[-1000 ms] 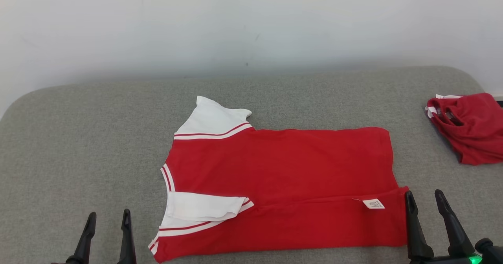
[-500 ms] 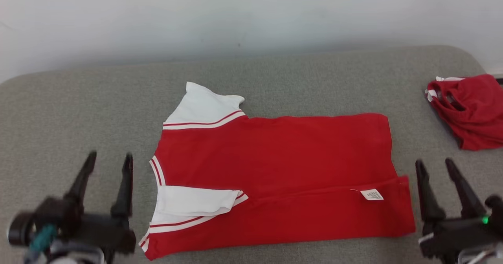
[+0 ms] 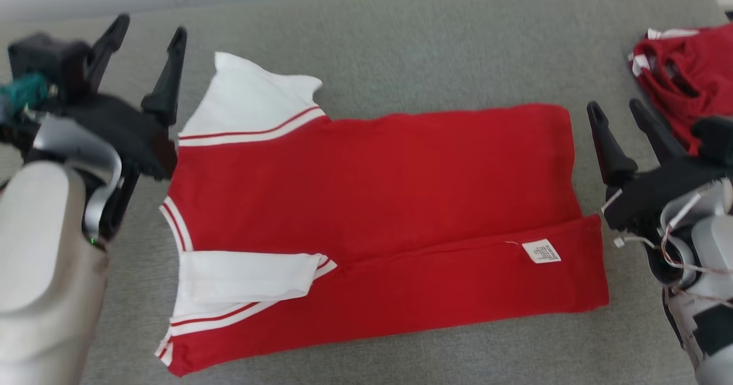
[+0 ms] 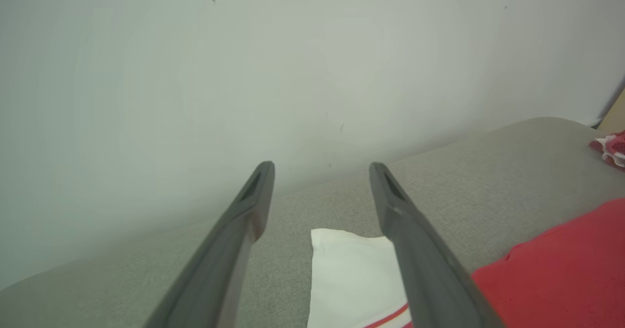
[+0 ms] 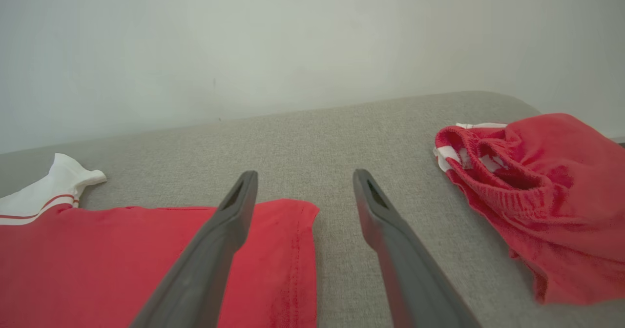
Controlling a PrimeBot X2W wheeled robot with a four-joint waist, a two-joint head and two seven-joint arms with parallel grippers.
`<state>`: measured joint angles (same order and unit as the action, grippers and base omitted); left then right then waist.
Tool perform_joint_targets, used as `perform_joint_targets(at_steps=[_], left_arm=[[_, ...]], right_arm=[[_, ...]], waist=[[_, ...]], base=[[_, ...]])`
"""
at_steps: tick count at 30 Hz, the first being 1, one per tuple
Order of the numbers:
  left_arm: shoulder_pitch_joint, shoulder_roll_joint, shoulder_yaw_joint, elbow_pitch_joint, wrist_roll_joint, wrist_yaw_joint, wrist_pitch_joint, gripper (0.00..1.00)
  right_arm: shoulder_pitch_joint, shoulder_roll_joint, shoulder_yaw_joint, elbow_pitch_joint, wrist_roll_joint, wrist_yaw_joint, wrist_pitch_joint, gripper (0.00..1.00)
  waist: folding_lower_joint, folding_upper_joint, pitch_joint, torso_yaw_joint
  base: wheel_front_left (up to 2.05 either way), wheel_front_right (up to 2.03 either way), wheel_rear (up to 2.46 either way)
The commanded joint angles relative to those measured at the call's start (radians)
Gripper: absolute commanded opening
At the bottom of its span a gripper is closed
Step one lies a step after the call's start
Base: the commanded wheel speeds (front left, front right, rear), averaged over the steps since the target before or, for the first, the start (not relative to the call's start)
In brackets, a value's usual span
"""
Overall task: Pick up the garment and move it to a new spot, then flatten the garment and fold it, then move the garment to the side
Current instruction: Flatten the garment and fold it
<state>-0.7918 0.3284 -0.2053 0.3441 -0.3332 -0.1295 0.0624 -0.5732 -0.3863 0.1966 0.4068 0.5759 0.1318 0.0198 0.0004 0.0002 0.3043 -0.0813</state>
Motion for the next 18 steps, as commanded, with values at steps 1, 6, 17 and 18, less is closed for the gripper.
perform_joint_targets(at_steps=[1, 6, 17, 18], left_arm=[[-0.047, 0.017, -0.032, 0.028, -0.014, 0.0, 0.024, 1.0], [-0.191, 0.054, -0.156, 0.132, -0.08, 0.001, 0.083, 1.0], [-0.339, 0.082, -0.291, 0.379, -0.175, 0.001, 0.179, 1.0], [-0.347, 0.084, -0.303, 0.4, -0.181, 0.001, 0.187, 1.0]], right_arm=[[-0.042, 0.0, 0.019, 0.025, 0.014, -0.003, 0.006, 1.0], [-0.169, 0.019, 0.111, 0.139, 0.048, -0.003, 0.043, 1.0], [-0.326, 0.072, 0.251, 0.296, 0.142, -0.003, 0.054, 1.0], [-0.337, 0.078, 0.263, 0.307, 0.152, -0.003, 0.053, 1.0]], waist=[[-0.0004, -0.0002, 0.102, -0.057], [-0.0004, -0.0002, 0.153, -0.082], [-0.0004, -0.0002, 0.184, -0.113], [-0.0004, -0.0002, 0.185, -0.116]], base=[[0.0, 0.0, 0.0], [0.0, 0.0, 0.0], [0.0, 0.0, 0.0], [0.0, 0.0, 0.0]])
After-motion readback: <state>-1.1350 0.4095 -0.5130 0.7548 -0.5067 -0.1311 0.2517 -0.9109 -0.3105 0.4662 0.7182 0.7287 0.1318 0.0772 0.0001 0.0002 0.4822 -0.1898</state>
